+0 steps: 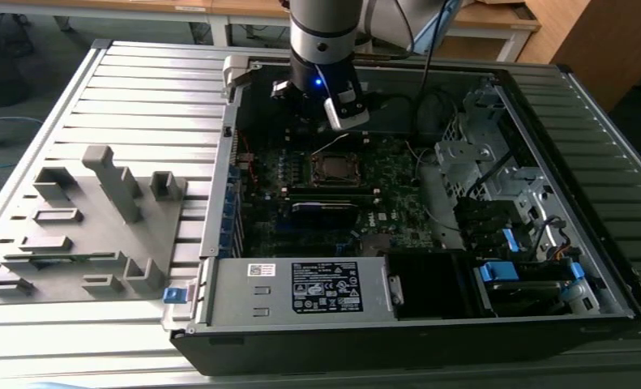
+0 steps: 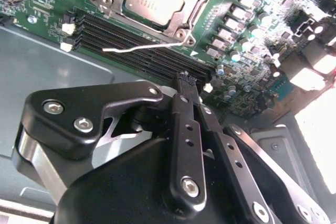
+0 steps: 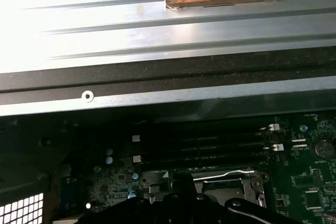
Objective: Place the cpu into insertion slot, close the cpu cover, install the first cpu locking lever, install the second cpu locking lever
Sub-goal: 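Install the first cpu locking lever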
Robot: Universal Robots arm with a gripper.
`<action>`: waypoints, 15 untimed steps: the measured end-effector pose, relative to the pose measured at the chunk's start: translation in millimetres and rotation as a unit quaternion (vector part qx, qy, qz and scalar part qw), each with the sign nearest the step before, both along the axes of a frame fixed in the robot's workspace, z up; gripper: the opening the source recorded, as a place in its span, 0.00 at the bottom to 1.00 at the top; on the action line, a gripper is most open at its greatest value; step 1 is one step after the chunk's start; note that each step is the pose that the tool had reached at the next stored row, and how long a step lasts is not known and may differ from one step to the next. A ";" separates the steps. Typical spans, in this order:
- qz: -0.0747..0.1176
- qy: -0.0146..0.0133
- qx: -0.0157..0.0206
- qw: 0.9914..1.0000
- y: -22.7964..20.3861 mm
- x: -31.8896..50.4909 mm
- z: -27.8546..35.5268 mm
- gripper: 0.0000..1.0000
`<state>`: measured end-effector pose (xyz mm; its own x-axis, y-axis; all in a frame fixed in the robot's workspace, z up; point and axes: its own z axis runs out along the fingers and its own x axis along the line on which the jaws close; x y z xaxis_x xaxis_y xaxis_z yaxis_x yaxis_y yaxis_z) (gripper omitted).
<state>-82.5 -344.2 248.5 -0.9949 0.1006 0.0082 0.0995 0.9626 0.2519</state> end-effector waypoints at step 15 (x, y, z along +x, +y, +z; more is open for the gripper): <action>0.000 0.000 -0.008 1.000 0.1 0.3 -0.3 0.11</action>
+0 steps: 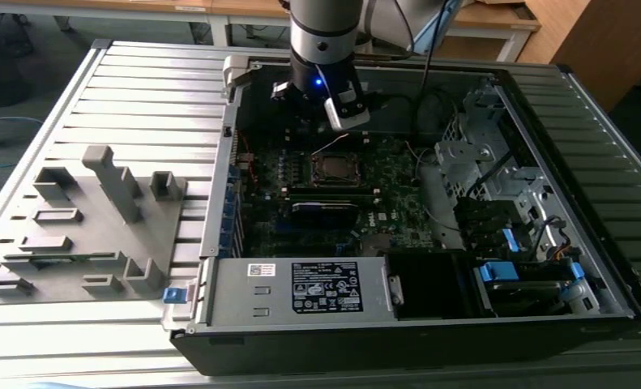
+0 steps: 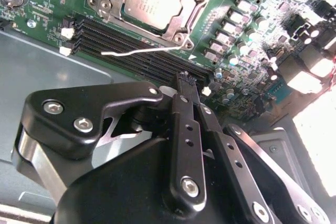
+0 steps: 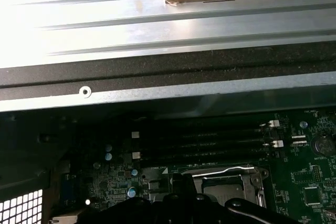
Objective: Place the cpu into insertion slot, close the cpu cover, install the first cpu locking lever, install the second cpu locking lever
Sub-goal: 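Install the first cpu locking lever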
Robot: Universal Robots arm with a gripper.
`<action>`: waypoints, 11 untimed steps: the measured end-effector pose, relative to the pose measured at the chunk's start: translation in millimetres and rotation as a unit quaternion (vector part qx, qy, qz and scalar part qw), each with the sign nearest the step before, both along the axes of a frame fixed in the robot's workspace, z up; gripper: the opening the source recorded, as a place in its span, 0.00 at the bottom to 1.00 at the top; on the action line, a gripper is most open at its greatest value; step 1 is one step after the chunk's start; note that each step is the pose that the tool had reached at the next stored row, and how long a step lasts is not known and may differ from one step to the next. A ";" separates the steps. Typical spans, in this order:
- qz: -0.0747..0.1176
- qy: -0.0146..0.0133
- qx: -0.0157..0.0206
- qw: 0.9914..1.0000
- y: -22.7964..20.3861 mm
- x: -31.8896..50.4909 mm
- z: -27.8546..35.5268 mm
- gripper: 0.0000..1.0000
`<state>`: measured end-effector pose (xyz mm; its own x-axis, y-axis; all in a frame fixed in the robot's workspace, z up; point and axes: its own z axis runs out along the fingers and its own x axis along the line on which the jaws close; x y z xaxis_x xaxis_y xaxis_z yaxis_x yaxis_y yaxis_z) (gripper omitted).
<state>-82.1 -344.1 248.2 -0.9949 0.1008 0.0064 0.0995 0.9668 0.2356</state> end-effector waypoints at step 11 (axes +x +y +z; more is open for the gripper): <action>0.000 0.000 -0.003 1.000 0.0 0.7 -0.1 0.11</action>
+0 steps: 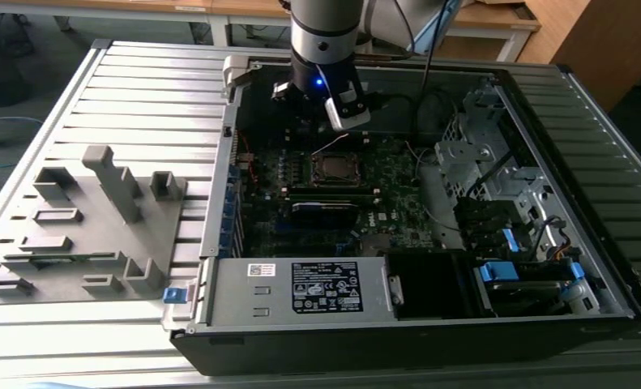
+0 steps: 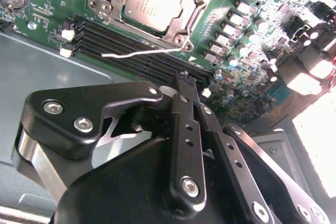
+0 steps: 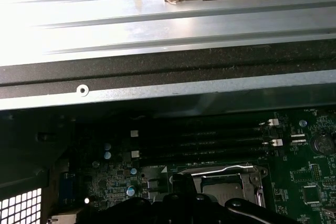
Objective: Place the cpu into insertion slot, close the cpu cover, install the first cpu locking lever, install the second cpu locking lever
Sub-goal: 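Install the first cpu locking lever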
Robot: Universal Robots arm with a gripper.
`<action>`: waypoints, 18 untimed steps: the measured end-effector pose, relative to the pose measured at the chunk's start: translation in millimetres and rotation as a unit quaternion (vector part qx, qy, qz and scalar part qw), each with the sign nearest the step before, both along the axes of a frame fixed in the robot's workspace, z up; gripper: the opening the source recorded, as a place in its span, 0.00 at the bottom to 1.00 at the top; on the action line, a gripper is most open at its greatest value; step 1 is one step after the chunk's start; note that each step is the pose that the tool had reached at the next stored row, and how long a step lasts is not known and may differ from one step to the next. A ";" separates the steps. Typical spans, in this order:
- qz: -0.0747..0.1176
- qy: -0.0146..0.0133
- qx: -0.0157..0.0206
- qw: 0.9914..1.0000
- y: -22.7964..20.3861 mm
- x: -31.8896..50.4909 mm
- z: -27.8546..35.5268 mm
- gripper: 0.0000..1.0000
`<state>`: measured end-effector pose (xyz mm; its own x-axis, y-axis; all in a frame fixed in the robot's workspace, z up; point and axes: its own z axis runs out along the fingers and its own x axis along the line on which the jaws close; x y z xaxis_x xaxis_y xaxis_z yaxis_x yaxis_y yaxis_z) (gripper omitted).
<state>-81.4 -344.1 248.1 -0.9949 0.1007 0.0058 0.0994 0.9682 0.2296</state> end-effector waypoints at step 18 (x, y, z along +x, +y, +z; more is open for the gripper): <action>0.000 0.000 -0.004 1.000 0.0 0.0 -0.2 0.11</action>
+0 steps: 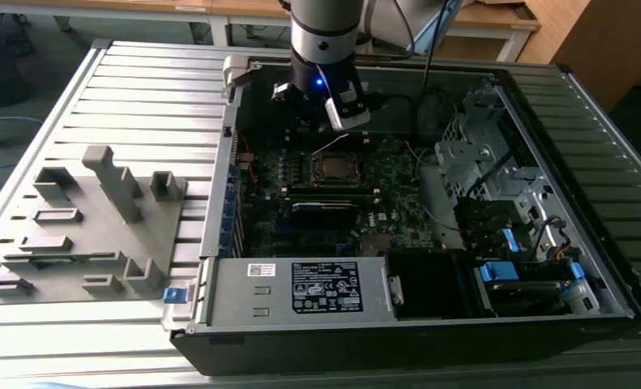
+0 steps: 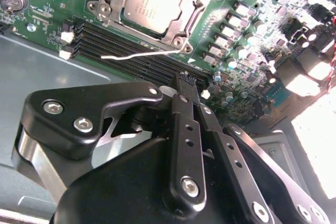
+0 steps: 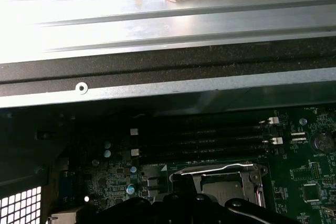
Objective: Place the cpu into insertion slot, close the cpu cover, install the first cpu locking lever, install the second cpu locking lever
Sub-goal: 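Install the first cpu locking lever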
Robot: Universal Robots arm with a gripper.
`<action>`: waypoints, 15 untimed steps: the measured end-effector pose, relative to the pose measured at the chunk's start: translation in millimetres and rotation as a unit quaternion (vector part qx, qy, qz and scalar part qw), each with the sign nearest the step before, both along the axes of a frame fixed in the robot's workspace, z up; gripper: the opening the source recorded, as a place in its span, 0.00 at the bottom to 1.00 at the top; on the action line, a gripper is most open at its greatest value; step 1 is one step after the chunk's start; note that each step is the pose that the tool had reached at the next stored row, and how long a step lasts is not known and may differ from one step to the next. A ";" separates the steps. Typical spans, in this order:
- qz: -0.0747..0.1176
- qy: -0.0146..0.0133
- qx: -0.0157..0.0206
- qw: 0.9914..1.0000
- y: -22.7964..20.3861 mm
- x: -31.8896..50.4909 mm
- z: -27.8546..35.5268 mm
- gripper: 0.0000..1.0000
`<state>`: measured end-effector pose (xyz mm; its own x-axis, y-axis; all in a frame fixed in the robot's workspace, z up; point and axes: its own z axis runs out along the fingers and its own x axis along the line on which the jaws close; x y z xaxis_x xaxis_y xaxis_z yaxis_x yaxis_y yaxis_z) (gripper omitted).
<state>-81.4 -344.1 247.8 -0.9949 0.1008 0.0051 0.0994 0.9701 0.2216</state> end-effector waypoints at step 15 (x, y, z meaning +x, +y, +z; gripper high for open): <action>0.000 0.000 0.000 1.000 0.0 3.8 -7.3 0.11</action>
